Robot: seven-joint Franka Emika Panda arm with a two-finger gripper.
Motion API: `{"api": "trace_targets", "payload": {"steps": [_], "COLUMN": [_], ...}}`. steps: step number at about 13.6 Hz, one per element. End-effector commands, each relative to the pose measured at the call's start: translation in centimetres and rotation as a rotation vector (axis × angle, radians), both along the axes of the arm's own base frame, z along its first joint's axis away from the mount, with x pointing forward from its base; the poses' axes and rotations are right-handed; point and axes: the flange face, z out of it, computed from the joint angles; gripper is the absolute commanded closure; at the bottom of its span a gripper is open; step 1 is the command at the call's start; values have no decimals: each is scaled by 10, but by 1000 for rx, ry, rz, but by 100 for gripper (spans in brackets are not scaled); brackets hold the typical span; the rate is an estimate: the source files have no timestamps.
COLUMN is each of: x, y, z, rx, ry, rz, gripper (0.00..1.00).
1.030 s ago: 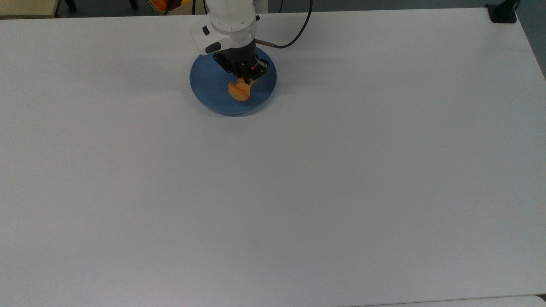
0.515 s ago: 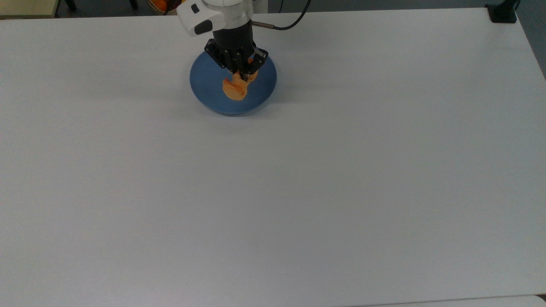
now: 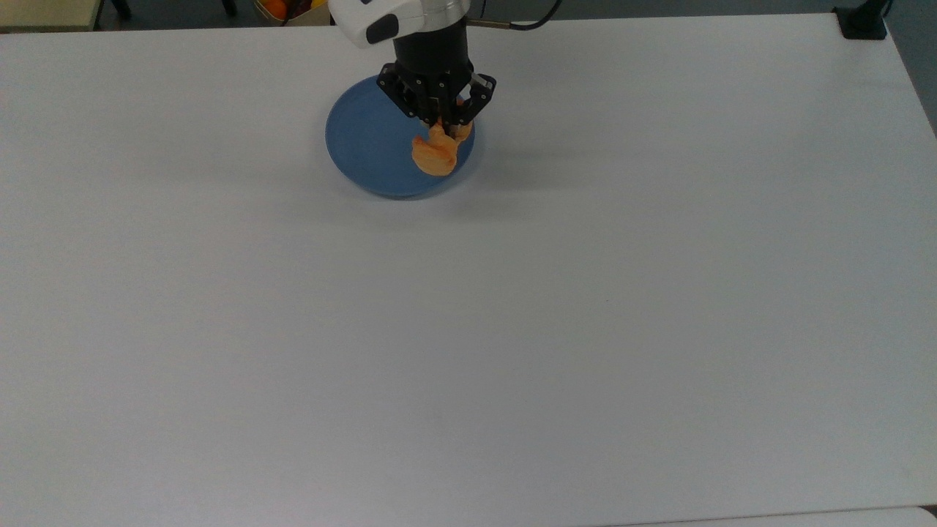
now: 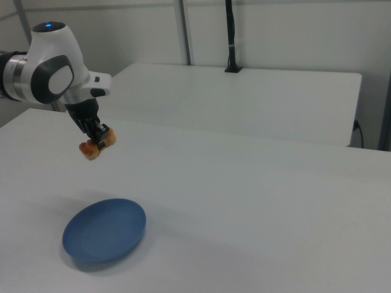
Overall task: Put the bread on the table
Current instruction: 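Lift the bread roll off the plate and carry it away from the plate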
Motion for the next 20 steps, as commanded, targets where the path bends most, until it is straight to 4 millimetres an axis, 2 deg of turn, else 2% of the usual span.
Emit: {"api": "trace_targets", "payload": {"steps": [1, 5, 8, 13, 17, 20], "x": [17, 27, 37, 50, 60, 74], "y": [43, 108, 157, 234, 273, 288], "z": [-1, -15, -16, -69, -100, -118], "rx": [15, 15, 37, 29, 50, 56], "ry": [21, 23, 10, 27, -26, -70], "rz": [78, 161, 161, 240, 241, 244], "gripper": [100, 100, 100, 100, 100, 100]}}
